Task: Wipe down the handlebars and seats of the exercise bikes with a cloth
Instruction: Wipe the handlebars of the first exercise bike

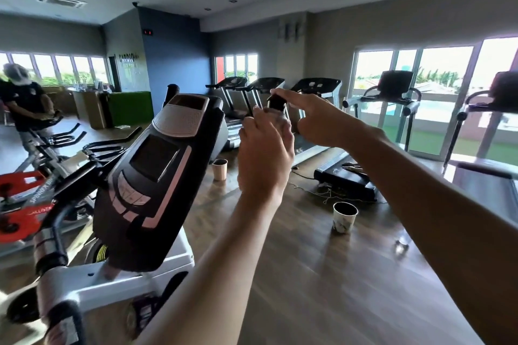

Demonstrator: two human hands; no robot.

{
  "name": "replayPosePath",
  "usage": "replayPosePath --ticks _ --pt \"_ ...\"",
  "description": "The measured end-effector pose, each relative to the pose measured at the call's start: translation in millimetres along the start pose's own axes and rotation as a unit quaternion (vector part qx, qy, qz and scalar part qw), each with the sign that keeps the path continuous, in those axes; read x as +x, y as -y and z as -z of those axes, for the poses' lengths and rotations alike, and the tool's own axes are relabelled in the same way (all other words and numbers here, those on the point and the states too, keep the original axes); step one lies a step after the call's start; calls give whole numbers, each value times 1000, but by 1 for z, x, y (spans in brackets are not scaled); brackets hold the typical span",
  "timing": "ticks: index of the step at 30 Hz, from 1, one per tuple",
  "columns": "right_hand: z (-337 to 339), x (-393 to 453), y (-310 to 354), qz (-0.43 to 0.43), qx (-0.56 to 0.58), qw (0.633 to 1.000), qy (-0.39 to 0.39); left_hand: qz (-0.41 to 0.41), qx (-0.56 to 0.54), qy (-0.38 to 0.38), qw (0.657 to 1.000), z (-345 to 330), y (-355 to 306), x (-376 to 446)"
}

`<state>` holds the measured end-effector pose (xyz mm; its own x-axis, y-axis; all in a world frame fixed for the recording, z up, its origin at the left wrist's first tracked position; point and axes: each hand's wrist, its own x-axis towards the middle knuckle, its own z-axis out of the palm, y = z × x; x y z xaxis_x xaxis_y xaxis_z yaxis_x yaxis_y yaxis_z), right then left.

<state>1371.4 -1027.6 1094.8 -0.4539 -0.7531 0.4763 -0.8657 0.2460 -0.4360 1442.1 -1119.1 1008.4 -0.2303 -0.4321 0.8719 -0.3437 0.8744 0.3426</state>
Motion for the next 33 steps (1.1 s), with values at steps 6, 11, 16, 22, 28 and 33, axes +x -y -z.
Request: replayPosePath --ticks 6,11,16,22,28,33 --pt "4 -6 3 9 2 1000 7 -1 42 39 998 2 0 -4" --pt "4 2 -2 43 -18 999 -10 5 -43 35 998 -1 -11 34" --pt "8 -7 7 12 -22 999 27 18 62 11 998 2 -9 -8" --pt "4 -5 -3 21 -37 999 9 10 94 64 993 10 -5 -17" --pt "8 -8 -8 83 -16 995 -51 17 -20 53 998 11 -19 28" --pt "-3 -1 -30 130 43 988 -69 33 -63 0 997 5 -4 5"
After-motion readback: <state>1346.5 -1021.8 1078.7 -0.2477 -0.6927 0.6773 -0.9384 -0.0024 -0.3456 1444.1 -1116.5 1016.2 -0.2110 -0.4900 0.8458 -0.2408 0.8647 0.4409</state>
